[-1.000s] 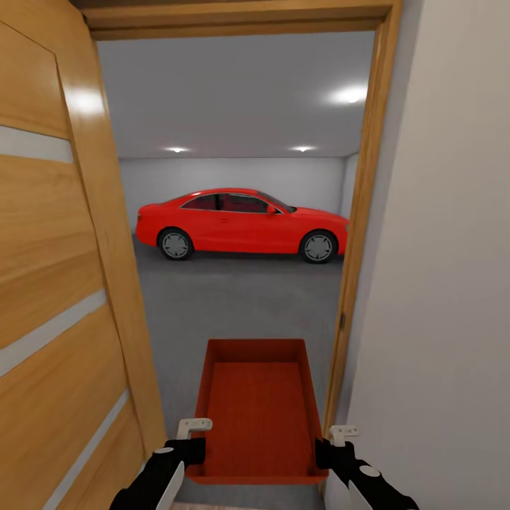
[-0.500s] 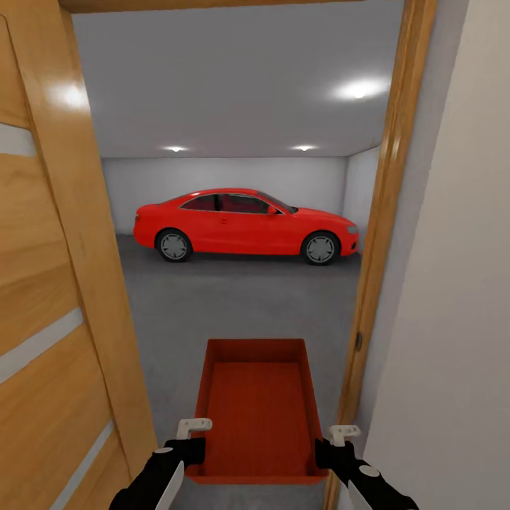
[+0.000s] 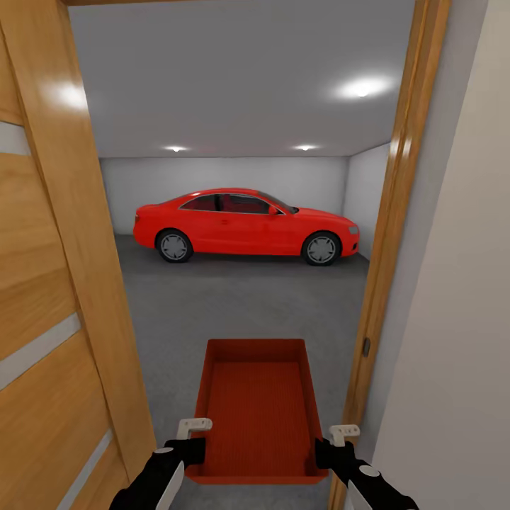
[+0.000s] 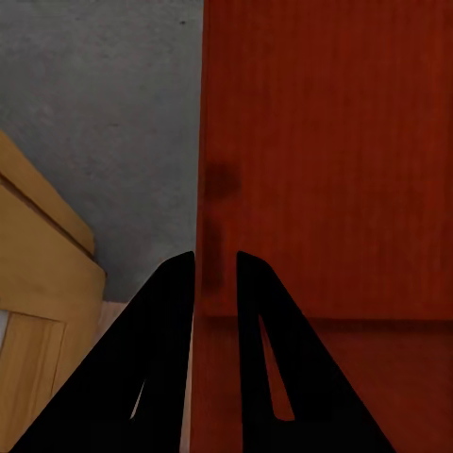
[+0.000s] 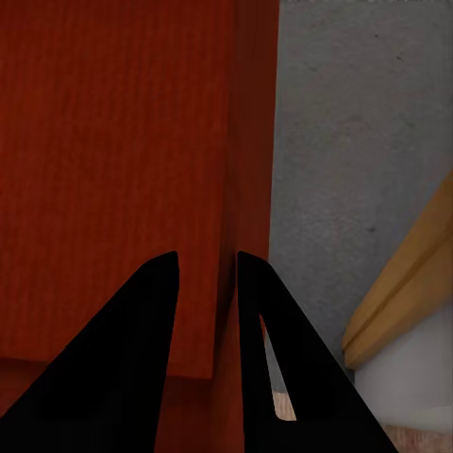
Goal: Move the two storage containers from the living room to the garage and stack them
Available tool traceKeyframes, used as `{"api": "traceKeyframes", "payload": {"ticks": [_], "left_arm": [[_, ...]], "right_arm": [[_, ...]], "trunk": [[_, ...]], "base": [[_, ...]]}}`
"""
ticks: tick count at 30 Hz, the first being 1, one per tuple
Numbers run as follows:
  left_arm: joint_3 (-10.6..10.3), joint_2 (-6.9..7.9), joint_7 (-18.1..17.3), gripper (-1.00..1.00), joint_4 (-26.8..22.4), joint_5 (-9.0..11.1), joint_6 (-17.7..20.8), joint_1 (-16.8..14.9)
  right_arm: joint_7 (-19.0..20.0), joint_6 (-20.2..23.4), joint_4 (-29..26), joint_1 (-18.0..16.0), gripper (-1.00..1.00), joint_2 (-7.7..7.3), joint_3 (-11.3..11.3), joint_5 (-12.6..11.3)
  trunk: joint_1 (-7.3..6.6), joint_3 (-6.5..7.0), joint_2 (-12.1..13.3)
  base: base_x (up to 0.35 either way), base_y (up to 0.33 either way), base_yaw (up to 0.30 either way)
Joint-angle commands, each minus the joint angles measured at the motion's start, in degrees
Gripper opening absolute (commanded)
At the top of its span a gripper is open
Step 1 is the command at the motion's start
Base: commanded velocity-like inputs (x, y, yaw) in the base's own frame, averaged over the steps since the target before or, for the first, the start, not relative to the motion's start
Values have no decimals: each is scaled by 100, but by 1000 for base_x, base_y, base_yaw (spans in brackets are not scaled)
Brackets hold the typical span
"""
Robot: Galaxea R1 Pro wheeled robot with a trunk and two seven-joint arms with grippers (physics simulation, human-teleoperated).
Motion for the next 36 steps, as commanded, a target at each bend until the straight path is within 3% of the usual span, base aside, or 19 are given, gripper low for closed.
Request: {"api": "traceKeyframes", "payload": {"ticks": [1,10,19,31,36], "left_arm": [[113,284,29,-100,-9,-69,39,-3],[113,284,30,-100,-9,-73,39,-1],[113,285,29,-100,-9,-67,39,-2],[113,284,29,-100,-9,-67,39,-4],[113,285,31,-100,-9,-67,40,-5]], "right_arm": [[50,-16,-2,1,-100,-9,173,-40],[55,-16,-2,1,-100,-9,170,-40],[55,-16,-2,1,-100,-9,170,-40],[59,-16,-2,1,-100,-9,171,-40],[59,-16,-2,1,-100,-9,170,-40]], "trunk": [[2,-2,-4],[2,-2,-4],[2,-2,-4],[2,-2,-4],[2,-2,-4]], "base": [[0,0,0],[4,0,0],[248,0,0],[26,0,-66],[250,19,0]]}}
